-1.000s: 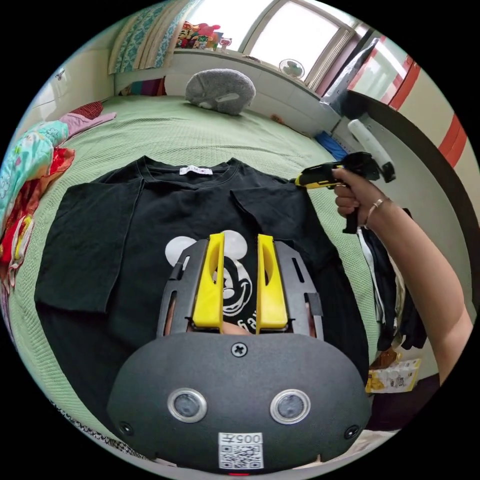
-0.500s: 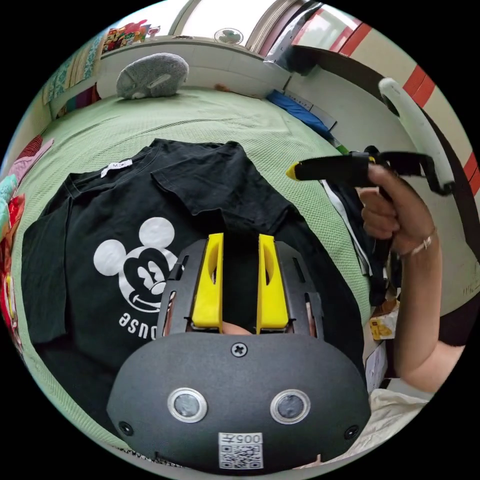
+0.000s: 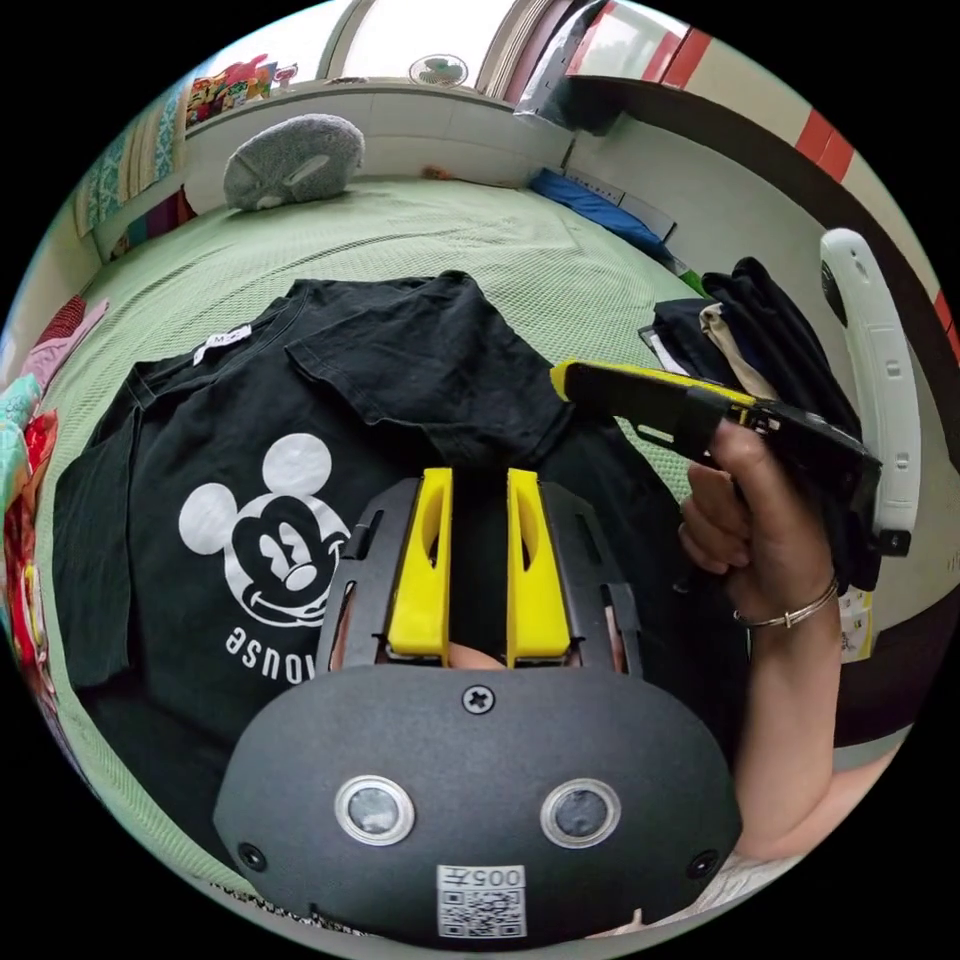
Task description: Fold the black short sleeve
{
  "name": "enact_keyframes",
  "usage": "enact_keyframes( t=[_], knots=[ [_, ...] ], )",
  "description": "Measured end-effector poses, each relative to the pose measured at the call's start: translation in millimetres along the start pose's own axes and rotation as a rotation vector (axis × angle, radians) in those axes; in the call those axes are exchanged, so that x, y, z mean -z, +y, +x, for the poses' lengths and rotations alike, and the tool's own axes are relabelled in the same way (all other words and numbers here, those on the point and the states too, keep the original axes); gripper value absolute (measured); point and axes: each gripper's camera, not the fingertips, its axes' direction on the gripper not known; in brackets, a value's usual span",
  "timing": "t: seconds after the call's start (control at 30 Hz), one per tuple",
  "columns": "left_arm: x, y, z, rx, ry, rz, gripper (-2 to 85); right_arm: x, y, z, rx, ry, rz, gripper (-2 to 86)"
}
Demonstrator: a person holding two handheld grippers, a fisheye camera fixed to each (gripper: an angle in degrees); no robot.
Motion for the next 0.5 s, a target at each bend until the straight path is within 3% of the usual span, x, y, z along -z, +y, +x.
enact_keyframes(
  t=[0.5],
  knots=[
    [-7, -9, -7, 0.074, 0.049, -0.013, 3.6, -13, 20, 33, -0.123, -0.038, -0.066, 2.8]
  ],
)
